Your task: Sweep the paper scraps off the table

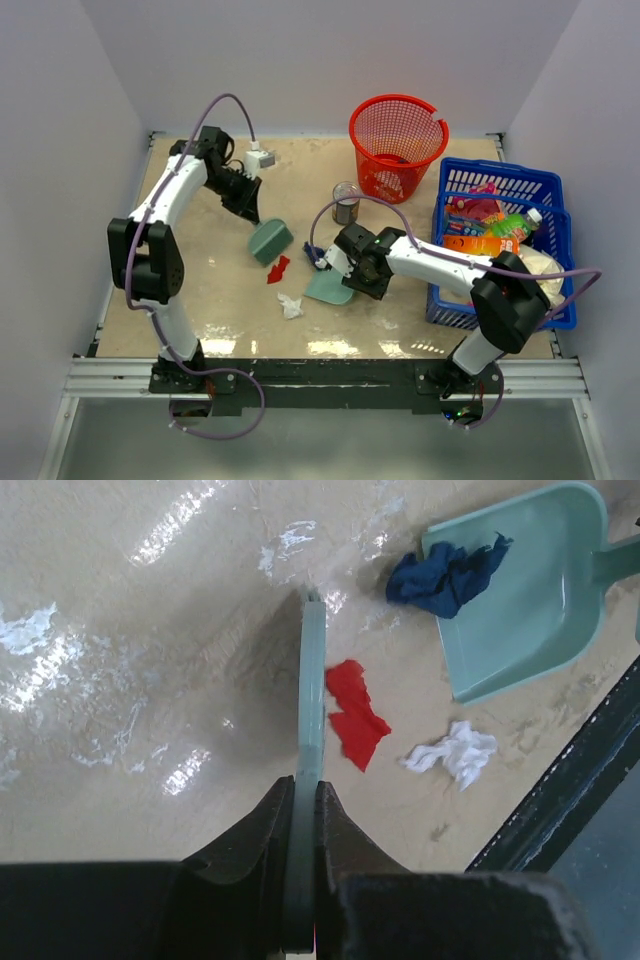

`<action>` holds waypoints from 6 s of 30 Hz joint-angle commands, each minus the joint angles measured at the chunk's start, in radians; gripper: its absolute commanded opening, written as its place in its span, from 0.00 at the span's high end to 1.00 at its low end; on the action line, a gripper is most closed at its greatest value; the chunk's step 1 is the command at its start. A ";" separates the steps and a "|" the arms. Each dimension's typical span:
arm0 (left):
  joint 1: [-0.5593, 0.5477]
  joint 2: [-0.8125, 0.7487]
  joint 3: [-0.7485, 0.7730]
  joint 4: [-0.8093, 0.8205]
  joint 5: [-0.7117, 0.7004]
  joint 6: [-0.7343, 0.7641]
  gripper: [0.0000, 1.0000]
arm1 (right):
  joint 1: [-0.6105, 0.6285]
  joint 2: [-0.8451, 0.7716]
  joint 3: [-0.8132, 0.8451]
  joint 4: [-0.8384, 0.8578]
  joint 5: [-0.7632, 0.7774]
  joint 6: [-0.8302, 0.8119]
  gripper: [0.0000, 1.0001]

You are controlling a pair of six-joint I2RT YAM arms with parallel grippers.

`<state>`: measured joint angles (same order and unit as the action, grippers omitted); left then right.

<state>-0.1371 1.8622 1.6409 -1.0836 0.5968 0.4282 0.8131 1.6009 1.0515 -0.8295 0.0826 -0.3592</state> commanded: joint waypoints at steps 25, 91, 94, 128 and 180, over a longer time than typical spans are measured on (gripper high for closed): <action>-0.064 0.003 -0.037 -0.082 -0.025 -0.160 1.00 | 0.004 -0.021 -0.008 -0.005 0.008 -0.030 1.00; 0.085 -0.196 -0.182 -0.024 0.328 0.300 1.00 | 0.004 -0.091 -0.110 0.047 0.129 -0.104 1.00; 0.085 -0.166 -0.100 -0.203 0.501 0.369 1.00 | 0.004 -0.091 -0.107 0.052 0.137 -0.113 1.00; 0.080 -0.141 -0.312 0.186 -0.115 -0.263 1.00 | 0.006 -0.055 -0.025 0.001 0.020 -0.133 1.00; -0.107 -0.293 -0.497 0.294 0.343 -0.044 1.00 | 0.008 -0.058 -0.027 0.010 -0.080 -0.093 1.00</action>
<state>-0.2176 1.5513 1.1309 -0.9310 0.8200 0.4896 0.8135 1.5627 0.9977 -0.8192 0.0296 -0.4679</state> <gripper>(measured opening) 0.144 0.324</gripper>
